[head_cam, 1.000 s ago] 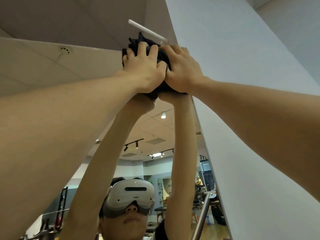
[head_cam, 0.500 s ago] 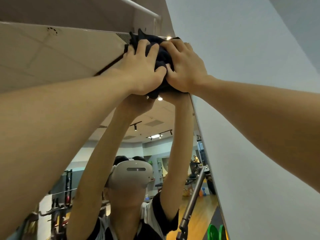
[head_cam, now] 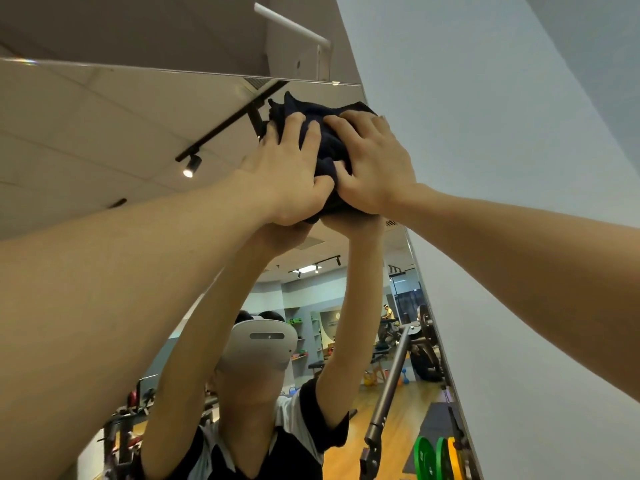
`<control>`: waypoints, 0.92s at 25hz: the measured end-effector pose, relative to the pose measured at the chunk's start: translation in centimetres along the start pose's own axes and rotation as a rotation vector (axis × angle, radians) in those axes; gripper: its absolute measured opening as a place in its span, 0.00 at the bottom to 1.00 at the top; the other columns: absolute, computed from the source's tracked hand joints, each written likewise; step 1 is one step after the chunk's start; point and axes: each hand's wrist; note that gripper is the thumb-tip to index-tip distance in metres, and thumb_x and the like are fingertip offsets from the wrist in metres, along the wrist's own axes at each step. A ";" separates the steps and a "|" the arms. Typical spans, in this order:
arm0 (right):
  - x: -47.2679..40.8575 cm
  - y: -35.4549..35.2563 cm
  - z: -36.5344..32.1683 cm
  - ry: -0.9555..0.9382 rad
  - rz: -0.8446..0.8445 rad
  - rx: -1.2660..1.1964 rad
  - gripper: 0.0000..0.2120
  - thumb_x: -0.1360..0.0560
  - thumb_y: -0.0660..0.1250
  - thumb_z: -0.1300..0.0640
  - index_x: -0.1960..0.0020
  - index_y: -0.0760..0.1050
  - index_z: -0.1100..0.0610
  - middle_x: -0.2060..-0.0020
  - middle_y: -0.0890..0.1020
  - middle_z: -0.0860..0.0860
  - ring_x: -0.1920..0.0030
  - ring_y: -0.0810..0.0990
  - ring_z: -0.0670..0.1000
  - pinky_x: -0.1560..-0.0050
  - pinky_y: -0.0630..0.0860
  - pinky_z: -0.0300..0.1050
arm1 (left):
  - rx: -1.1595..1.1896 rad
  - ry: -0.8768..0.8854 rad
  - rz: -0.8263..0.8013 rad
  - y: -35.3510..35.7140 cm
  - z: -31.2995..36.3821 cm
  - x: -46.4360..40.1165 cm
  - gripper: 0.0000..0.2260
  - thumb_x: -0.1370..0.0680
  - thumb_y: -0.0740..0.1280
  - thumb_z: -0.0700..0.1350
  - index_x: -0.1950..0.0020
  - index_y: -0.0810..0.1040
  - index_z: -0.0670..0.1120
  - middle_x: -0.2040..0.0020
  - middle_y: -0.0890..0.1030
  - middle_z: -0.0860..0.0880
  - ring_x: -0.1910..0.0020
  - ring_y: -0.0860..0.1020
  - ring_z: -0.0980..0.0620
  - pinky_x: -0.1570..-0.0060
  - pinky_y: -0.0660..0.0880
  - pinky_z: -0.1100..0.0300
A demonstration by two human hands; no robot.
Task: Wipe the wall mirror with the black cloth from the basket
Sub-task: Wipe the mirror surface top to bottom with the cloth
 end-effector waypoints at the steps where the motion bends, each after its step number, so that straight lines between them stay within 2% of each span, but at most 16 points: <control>1: -0.2 0.1 -0.6 -0.002 0.004 0.000 0.31 0.24 0.58 0.45 0.23 0.69 0.55 0.28 0.74 0.55 0.28 0.69 0.58 0.26 0.69 0.60 | -0.005 0.004 -0.006 -0.2 -0.6 0.3 0.35 0.18 0.57 0.58 0.16 0.47 0.45 0.17 0.47 0.43 0.21 0.57 0.35 0.27 0.65 0.40; 9: -1.7 2.6 -7.8 -0.035 0.091 -0.017 0.30 0.24 0.58 0.44 0.26 0.72 0.56 0.30 0.76 0.55 0.30 0.71 0.59 0.27 0.68 0.58 | 0.024 0.017 0.007 -1.6 -7.5 3.8 0.35 0.18 0.58 0.56 0.16 0.47 0.45 0.17 0.48 0.45 0.21 0.57 0.36 0.27 0.68 0.41; 14: -2.9 4.2 -13.6 -0.015 0.101 -0.020 0.30 0.24 0.57 0.43 0.25 0.71 0.55 0.28 0.75 0.56 0.27 0.69 0.60 0.23 0.64 0.60 | 0.018 0.005 0.018 -2.9 -12.5 6.8 0.35 0.17 0.57 0.55 0.16 0.46 0.44 0.17 0.48 0.46 0.20 0.57 0.39 0.27 0.69 0.42; 19: -4.1 6.0 -19.9 0.027 0.090 -0.029 0.31 0.24 0.56 0.42 0.23 0.69 0.52 0.26 0.73 0.54 0.25 0.67 0.59 0.22 0.62 0.62 | 0.031 -0.010 0.001 -4.5 -17.9 9.7 0.34 0.17 0.58 0.53 0.15 0.46 0.44 0.16 0.45 0.48 0.18 0.53 0.41 0.23 0.65 0.43; 23: -5.4 7.0 -24.9 0.017 0.091 -0.039 0.32 0.24 0.53 0.40 0.24 0.69 0.52 0.26 0.73 0.55 0.25 0.67 0.60 0.22 0.61 0.62 | 0.031 -0.031 -0.012 -5.8 -22.4 12.1 0.35 0.17 0.58 0.52 0.15 0.45 0.45 0.16 0.45 0.49 0.18 0.52 0.42 0.24 0.65 0.43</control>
Point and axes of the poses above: each hand's wrist, its own x-axis away from the middle knuckle, its own y-axis out of the palm, z = x × y
